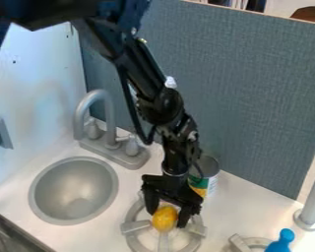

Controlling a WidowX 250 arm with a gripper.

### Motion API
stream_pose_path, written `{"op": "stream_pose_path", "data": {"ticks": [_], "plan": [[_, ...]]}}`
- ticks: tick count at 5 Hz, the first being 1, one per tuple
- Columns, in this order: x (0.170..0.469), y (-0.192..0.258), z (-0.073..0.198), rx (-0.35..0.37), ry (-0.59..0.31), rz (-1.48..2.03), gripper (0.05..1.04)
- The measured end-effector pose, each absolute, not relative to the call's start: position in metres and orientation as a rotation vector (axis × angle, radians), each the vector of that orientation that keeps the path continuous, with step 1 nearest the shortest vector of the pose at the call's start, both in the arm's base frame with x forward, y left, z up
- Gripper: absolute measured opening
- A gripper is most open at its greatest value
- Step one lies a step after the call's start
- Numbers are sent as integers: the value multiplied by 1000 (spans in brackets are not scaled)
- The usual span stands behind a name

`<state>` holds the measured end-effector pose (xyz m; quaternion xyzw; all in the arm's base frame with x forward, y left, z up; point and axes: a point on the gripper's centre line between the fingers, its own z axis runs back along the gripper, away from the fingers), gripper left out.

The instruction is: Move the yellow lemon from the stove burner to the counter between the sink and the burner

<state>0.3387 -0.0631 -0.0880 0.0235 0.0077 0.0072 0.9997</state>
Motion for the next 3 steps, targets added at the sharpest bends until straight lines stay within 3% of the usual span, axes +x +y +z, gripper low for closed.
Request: {"op": "stream_pose_path", "data": {"ticks": [2,3], "plan": [[336,-57,-89,92,20,45,696],[325,-57,-72,72,6,14,694]]}}
